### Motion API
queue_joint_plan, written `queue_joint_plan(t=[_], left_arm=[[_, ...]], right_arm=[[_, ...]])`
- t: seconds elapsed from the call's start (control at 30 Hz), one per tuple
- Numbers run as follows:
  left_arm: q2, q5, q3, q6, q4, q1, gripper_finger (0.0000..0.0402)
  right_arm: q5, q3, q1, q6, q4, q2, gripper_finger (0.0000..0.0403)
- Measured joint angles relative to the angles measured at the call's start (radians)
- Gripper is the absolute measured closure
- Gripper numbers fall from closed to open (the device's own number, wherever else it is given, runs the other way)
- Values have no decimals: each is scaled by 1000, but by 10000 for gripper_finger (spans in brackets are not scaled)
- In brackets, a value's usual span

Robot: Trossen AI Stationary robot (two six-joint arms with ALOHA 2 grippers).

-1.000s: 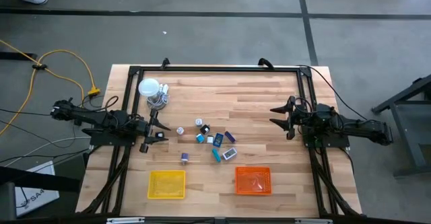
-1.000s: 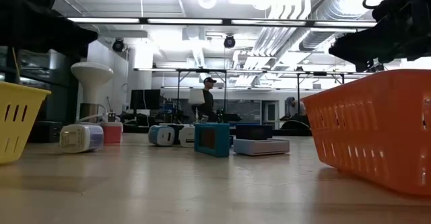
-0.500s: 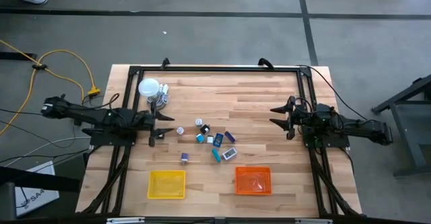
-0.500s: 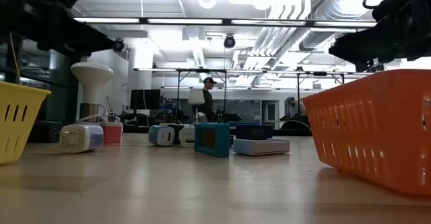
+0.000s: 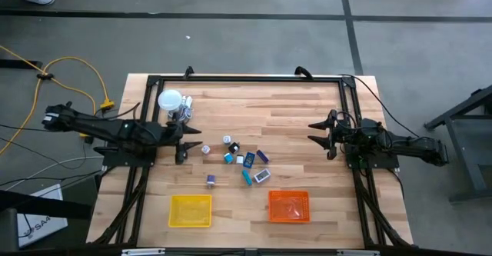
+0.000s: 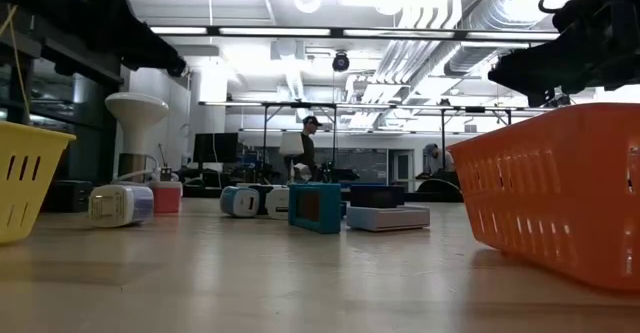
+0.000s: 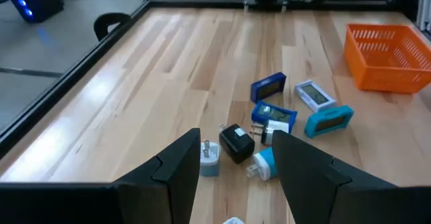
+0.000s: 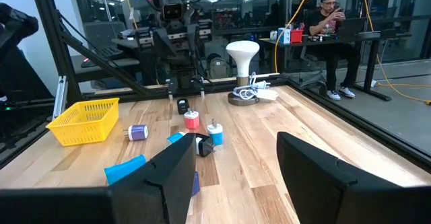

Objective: Pick & Place Office items
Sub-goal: Put the light blue digital clock into the yellow bin

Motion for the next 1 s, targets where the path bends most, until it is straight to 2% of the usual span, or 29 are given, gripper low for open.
queue_joint_plan(t=[0.2, 0.43, 0.7, 0.83, 1.0], left_arm=[[87, 22, 92, 72, -52, 0, 224], [222, 118, 165, 121, -54, 0, 224], [295, 264, 178, 217, -8, 6, 224], [332, 344, 178, 220, 18, 44, 224], [400, 492, 178, 266, 87, 110, 224]], right_arm=[[0, 0, 0, 0, 0, 0, 208], [0, 0, 0, 0, 0, 0, 208], [0, 0, 0, 0, 0, 0, 208], [0, 0, 0, 0, 0, 0, 208], [0, 0, 0, 0, 0, 0, 208]])
